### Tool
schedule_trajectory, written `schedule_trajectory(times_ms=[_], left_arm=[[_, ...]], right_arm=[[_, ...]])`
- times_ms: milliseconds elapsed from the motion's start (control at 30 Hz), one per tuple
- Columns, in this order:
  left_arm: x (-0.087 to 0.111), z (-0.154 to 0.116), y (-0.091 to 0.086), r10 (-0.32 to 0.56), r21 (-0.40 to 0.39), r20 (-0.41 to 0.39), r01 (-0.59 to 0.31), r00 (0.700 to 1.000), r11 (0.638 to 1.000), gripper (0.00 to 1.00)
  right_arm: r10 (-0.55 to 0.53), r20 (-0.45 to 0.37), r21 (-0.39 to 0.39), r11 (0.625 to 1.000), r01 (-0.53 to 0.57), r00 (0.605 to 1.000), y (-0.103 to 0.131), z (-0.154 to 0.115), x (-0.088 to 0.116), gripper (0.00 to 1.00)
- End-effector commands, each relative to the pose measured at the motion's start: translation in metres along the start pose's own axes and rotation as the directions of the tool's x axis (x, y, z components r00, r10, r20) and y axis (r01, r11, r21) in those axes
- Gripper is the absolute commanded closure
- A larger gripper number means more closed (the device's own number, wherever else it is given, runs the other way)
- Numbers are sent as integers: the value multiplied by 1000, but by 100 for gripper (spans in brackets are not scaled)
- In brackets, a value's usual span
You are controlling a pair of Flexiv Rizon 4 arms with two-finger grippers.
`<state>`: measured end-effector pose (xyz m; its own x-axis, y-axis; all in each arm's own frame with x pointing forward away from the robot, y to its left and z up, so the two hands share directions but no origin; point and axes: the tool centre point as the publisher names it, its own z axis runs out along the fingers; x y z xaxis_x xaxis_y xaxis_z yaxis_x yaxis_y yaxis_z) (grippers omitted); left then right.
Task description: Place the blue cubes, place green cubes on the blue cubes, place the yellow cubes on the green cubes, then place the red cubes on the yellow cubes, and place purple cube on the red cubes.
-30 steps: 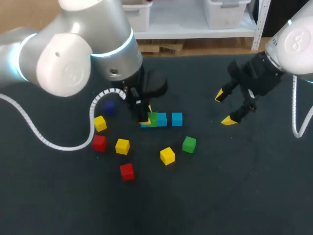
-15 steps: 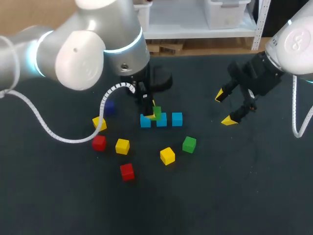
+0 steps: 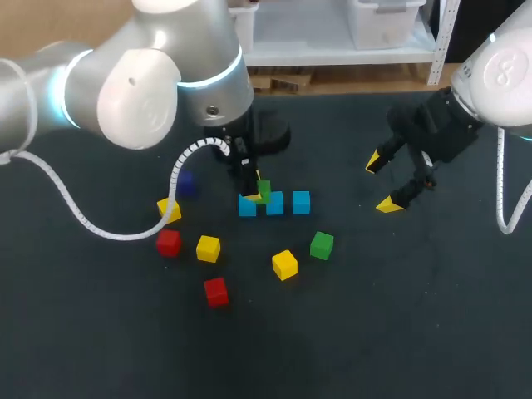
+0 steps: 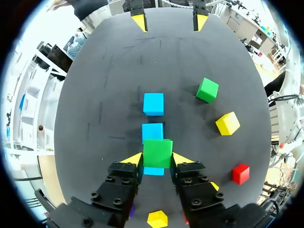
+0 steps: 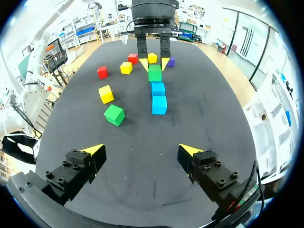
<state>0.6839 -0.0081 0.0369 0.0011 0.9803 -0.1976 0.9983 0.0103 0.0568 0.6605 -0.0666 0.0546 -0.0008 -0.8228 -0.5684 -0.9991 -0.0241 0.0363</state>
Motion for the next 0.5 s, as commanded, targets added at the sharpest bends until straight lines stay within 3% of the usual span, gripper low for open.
schedule_trajectory(times_ms=[33, 500], left_arm=[[1, 3, 1, -4, 7, 0, 4, 1000, 1000, 100], [0, 6, 6, -6, 19, 5, 6, 1000, 1000, 100]], right_arm=[[-1, 2, -1, 1000, 1, 1000, -1, 0, 0, 0], [-1, 2, -1, 1000, 1, 1000, -1, 0, 0, 0]])
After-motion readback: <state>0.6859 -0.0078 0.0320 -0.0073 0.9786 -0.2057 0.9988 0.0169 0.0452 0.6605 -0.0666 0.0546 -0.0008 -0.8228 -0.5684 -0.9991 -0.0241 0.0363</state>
